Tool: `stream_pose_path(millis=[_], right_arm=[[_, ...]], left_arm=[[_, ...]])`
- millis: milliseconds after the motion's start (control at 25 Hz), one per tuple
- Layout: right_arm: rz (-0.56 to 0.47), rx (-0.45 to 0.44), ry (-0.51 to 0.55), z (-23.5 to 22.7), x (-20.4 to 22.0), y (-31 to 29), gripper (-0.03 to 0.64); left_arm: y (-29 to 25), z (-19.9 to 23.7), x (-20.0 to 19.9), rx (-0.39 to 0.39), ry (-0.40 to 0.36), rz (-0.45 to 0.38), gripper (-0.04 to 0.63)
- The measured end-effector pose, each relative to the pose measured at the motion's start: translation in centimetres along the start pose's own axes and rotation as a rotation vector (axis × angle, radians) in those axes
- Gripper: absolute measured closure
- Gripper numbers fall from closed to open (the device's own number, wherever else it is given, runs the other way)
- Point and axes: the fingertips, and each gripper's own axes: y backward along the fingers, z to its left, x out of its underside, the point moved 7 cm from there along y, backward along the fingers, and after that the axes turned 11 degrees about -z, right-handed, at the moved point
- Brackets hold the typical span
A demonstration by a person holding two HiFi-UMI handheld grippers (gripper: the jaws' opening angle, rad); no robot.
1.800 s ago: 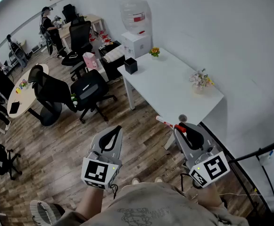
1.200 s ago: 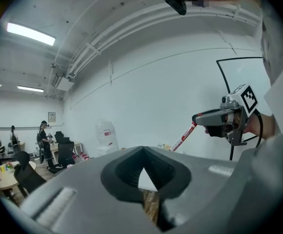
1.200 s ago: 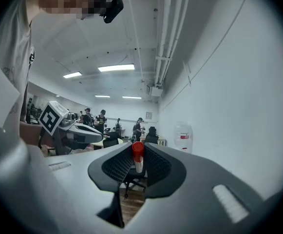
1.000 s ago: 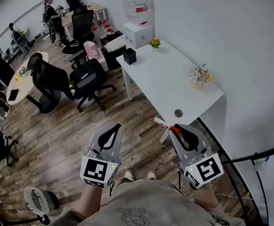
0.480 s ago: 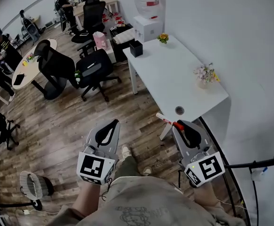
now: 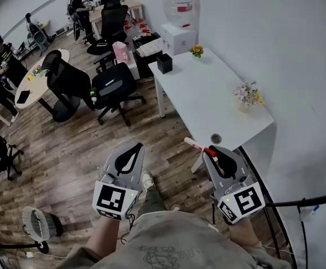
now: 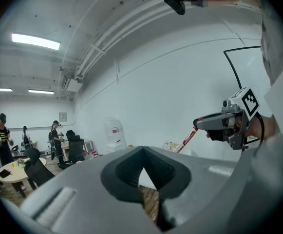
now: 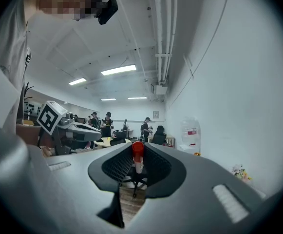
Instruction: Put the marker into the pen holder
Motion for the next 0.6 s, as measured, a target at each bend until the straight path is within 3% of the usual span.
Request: stream_pose_path(millis=[320,600], right_arm=[[0.039,-0.006,0.016,-1.1,1.3,-5.7,0.523],[0.078,0.022,0.029,-3.2,2.4,-13.8,0.523]], left_arm=[[-2.4,5.2,1.4,-0.019,0.033,-0.013,0.595],[-7.2,12.6,3.0,0.001,0.063,-0.008,0.595]])
